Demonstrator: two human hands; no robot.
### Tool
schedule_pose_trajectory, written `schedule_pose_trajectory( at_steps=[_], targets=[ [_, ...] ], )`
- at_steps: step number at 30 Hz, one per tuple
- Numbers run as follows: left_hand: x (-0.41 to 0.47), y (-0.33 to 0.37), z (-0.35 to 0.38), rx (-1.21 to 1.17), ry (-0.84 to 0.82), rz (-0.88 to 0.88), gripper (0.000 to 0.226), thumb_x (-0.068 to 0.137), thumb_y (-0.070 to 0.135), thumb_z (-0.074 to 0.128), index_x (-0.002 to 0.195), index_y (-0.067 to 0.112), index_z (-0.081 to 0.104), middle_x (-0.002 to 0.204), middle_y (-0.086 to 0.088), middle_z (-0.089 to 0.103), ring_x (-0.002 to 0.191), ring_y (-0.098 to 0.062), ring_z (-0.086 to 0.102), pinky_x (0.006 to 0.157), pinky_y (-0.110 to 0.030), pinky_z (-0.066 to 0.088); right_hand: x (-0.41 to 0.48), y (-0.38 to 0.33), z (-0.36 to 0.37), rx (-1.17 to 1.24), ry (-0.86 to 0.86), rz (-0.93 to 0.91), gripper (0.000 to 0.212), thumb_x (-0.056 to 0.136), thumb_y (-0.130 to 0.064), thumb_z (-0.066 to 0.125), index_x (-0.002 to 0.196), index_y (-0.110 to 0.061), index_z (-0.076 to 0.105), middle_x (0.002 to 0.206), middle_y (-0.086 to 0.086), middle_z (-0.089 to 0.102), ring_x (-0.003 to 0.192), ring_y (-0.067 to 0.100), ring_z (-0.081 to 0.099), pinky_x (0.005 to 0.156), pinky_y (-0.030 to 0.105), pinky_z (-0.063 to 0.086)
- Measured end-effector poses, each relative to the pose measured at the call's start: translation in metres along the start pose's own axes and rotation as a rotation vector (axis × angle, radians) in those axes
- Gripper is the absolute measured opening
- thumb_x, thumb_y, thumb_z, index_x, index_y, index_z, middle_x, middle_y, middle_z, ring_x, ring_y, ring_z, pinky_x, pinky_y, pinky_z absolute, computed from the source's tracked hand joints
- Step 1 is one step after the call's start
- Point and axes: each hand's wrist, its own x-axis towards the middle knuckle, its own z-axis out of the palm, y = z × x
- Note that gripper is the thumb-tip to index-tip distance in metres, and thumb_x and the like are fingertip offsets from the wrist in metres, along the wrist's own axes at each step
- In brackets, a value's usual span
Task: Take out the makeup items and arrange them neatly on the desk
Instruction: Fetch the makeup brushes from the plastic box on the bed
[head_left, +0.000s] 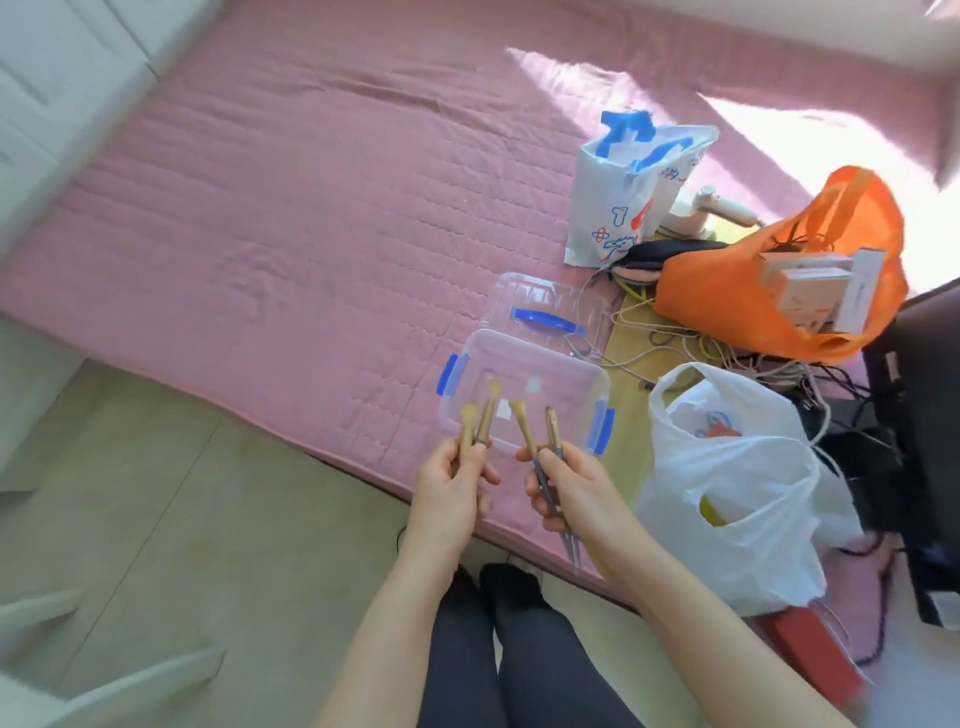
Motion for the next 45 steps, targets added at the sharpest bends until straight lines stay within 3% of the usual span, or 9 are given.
schedule_pose_trajectory(
  at_steps=[3, 10, 21, 37, 45],
  targets=[
    [-0.032, -0.001, -0.026, 0.005, 0.041, 0.009, 0.015, 0.098, 0.019, 0.047, 0.099, 0.015, 0.062, 0.070, -0.001, 0.057, 0.048, -0.014, 0.044, 0.050, -0.024, 0.038, -0.021, -0.003, 0.015, -0.105, -0.042, -0.037, 0.025, 0.101, -0.018, 0.037, 0.100, -0.006, 0.059, 0.066, 0.003, 0.053, 0.050, 0.013, 0.043, 0.044, 0.021, 0.034],
    [-0.084, -0.001, -0.100, -0.115, 0.242, 0.063, 0.015, 0.097, 0.014, 0.052, 0.096, 0.003, 0.061, 0.072, -0.006, 0.060, 0.045, -0.013, 0.042, 0.042, -0.018, 0.034, -0.049, -0.017, 0.069, -0.260, -0.196, -0.061, 0.024, 0.101, -0.015, 0.037, 0.101, -0.006, 0.058, 0.066, 0.002, 0.053, 0.050, 0.012, 0.043, 0.044, 0.020, 0.034],
    [-0.158, -0.034, -0.220, -0.310, 0.488, 0.092, 0.013, 0.096, 0.019, 0.055, 0.097, 0.012, 0.066, 0.075, -0.005, 0.065, 0.042, -0.013, 0.035, 0.041, -0.023, 0.029, -0.097, 0.006, 0.212, -0.542, -0.425, -0.212, 0.021, 0.100, -0.020, 0.042, 0.097, -0.012, 0.061, 0.062, -0.001, 0.053, 0.049, 0.012, 0.043, 0.044, 0.022, 0.034],
    [-0.225, -0.093, -0.385, -0.485, 0.664, 0.015, 0.015, 0.095, 0.023, 0.057, 0.098, 0.011, 0.066, 0.071, 0.001, 0.059, 0.050, -0.014, 0.042, 0.045, -0.022, 0.035, -0.150, 0.051, 0.398, -0.655, -0.646, -0.126, 0.022, 0.100, -0.021, 0.044, 0.101, -0.018, 0.065, 0.065, -0.002, 0.058, 0.050, 0.008, 0.044, 0.045, 0.019, 0.033],
    [-0.199, -0.088, -0.429, -0.658, 0.704, -0.019, 0.013, 0.096, 0.022, 0.055, 0.104, 0.017, 0.064, 0.082, -0.005, 0.062, 0.063, -0.018, 0.053, 0.061, -0.029, 0.049, -0.125, 0.040, 0.455, -0.695, -0.695, -0.065, 0.023, 0.100, -0.024, 0.044, 0.103, -0.016, 0.065, 0.067, 0.001, 0.058, 0.049, 0.008, 0.045, 0.044, 0.018, 0.035]
  ],
)
